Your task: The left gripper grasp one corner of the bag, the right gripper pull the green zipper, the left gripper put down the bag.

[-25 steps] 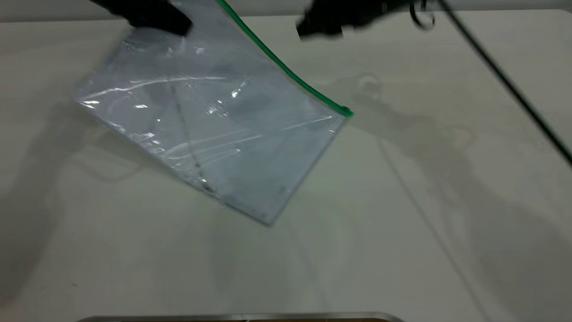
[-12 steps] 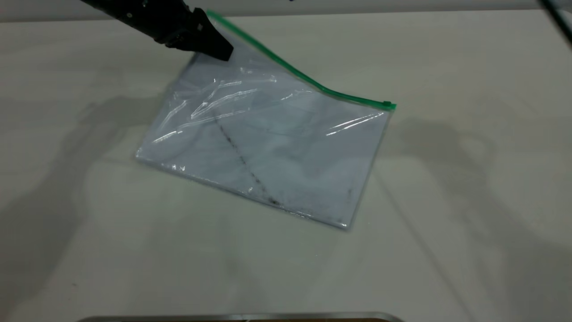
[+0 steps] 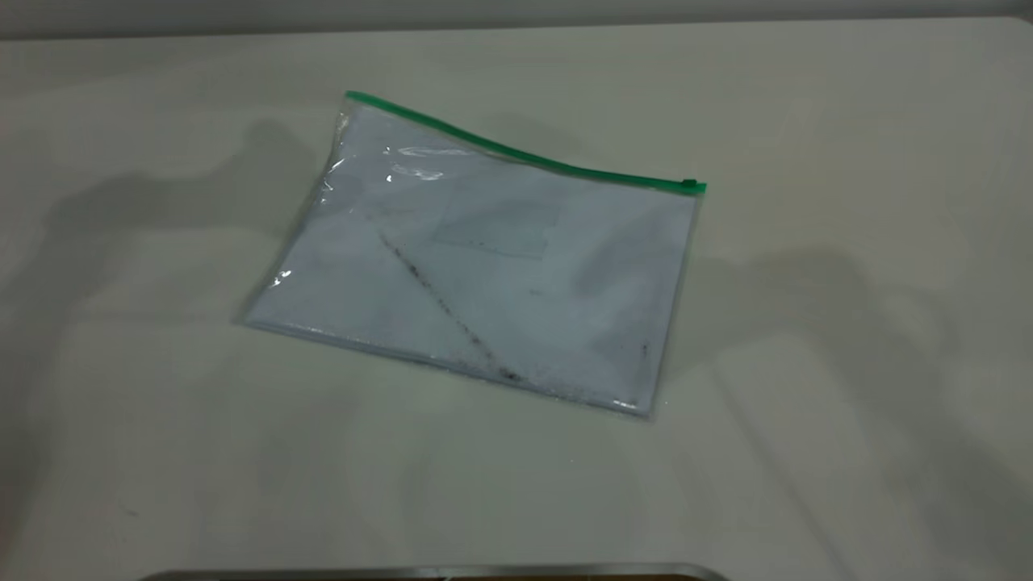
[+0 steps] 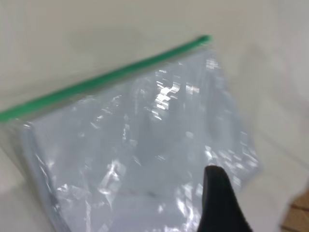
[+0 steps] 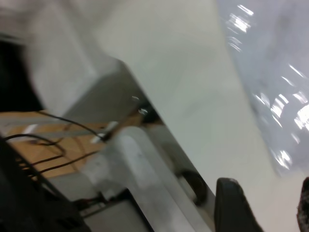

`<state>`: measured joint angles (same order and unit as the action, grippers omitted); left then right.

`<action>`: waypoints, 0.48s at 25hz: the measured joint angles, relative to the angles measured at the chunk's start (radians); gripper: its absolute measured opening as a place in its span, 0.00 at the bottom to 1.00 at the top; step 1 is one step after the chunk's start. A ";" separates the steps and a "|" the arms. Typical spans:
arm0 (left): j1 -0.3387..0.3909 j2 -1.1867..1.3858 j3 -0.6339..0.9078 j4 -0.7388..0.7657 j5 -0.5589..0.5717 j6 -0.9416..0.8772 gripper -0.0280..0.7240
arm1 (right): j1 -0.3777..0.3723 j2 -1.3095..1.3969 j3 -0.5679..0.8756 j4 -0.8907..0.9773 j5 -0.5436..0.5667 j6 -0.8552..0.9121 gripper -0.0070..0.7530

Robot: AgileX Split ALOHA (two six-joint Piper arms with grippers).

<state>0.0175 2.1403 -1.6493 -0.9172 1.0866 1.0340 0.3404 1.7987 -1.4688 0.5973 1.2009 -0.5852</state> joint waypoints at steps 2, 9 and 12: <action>0.009 -0.088 0.000 0.052 0.061 -0.053 0.68 | 0.000 -0.074 0.000 -0.090 0.007 0.111 0.49; 0.010 -0.441 0.000 0.292 0.081 -0.315 0.66 | 0.000 -0.382 0.001 -0.279 0.030 0.328 0.49; 0.009 -0.584 0.000 0.386 0.081 -0.431 0.66 | 0.000 -0.531 0.027 -0.313 0.034 0.349 0.49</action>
<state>0.0261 1.5559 -1.6493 -0.5310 1.1674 0.6032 0.3404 1.2677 -1.4418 0.2844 1.2349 -0.2358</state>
